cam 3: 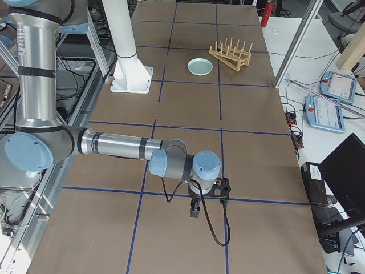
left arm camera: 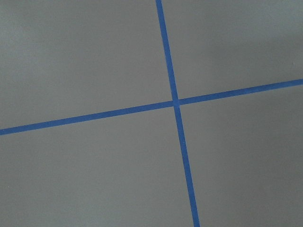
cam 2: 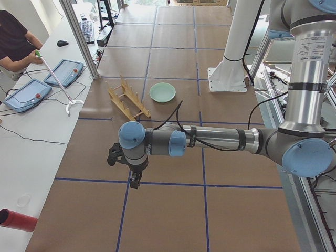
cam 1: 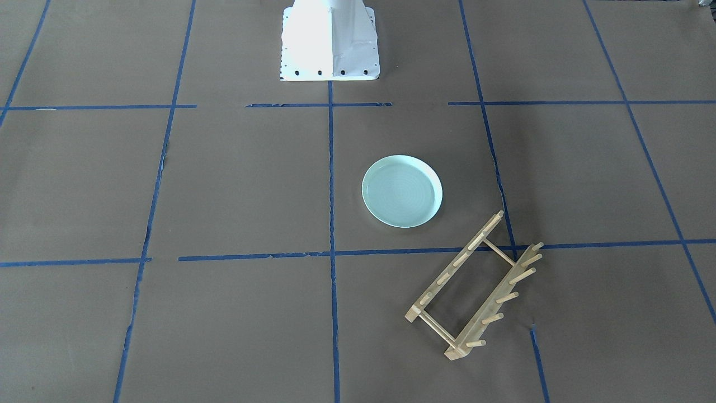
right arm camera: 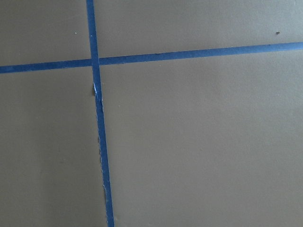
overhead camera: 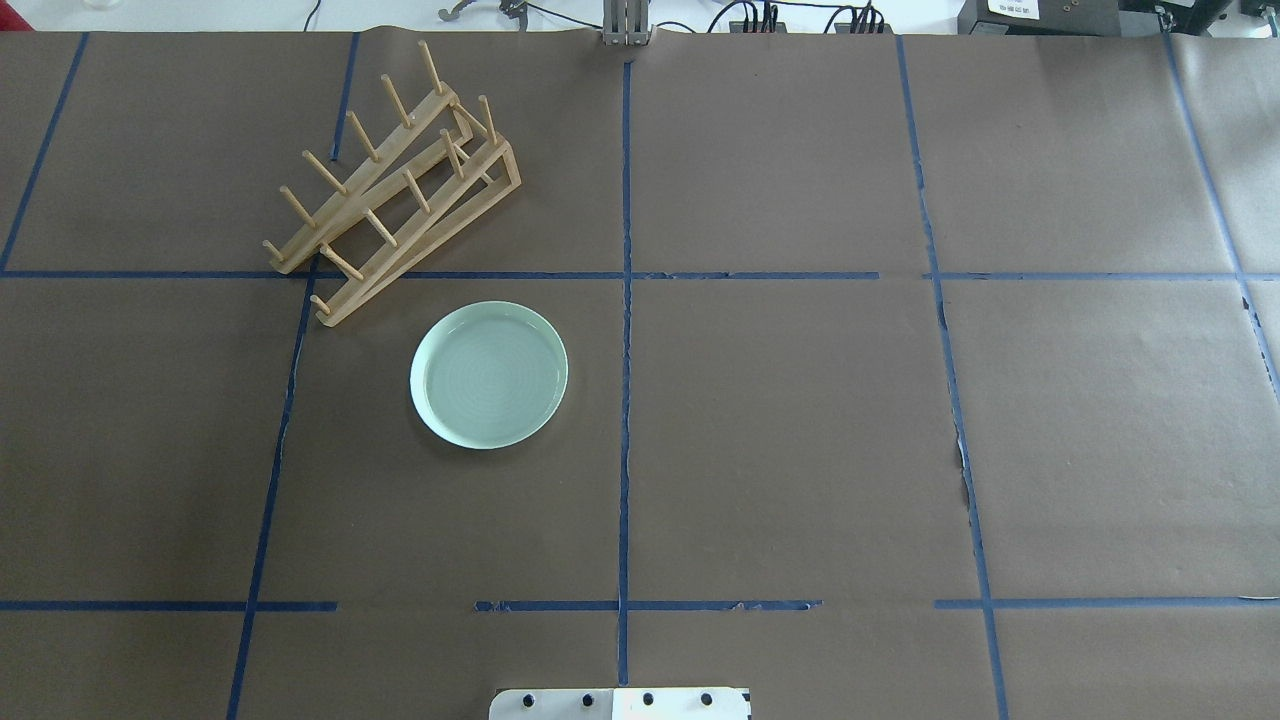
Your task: Place plate on rack
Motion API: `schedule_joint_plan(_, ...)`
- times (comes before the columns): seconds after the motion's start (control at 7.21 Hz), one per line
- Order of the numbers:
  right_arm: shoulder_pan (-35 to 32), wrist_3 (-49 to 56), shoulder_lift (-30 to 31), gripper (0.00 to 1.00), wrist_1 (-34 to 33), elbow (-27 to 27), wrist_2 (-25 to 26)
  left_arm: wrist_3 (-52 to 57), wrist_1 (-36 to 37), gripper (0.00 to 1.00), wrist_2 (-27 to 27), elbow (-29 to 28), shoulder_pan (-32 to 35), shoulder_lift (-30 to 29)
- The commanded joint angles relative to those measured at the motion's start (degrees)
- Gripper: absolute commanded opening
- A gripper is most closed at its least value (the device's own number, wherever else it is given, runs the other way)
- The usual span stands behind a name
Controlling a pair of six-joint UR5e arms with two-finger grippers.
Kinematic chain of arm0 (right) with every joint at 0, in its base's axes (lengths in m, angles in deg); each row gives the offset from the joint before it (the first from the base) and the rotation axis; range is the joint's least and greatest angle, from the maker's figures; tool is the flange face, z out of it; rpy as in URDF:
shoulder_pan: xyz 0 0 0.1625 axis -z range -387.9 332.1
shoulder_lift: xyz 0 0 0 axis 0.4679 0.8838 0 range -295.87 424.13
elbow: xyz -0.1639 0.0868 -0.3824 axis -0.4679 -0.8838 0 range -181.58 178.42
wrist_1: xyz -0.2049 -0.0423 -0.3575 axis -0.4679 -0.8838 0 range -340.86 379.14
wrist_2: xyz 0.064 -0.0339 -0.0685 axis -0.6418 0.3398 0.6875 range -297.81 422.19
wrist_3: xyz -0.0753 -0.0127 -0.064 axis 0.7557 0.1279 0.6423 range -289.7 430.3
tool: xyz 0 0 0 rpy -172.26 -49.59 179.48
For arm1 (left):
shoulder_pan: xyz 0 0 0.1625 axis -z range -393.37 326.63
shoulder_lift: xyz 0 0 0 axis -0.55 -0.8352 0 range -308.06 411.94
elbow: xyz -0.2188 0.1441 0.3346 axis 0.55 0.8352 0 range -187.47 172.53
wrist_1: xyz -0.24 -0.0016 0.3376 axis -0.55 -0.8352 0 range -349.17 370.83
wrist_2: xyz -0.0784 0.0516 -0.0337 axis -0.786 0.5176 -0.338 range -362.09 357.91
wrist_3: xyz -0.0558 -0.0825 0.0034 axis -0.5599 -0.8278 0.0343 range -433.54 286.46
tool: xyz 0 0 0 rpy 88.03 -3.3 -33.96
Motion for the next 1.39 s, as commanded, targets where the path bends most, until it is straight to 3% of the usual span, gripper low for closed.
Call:
schedule_joint_plan(0.0, 0.00, -0.04, 0.00, 1.00, 0.00, -0.08, 0.00, -0.01, -0.17, 1.00, 0.05, 0.39, -0.05, -0.17)
schedule_joint_plan(0.28, 0.00, -0.04, -0.09, 1.00, 0.00, 0.00, 0.00, -1.31, 0.00, 1.00, 0.39, 4.76, -0.14, -1.39)
schedule_joint_plan(0.69, 0.00, -0.04, 0.00, 1.00, 0.00, 0.00, 0.00, -13.17, 6.20, 1.00, 0.66, 19.77, -4.68, -3.50)
schedule_joint_plan(0.83, 0.00, -0.04, 0.00, 1.00, 0.00, 0.00, 0.00, -18.06, 7.46, 1.00, 0.57, 22.43, -5.75, -5.52)
schedule_joint_plan(1.25, 0.00, -0.04, -0.09, 1.00, 0.00, 0.00, 0.00, -35.02, 7.47, 1.00, 0.66, 28.68, -17.67, -13.41)
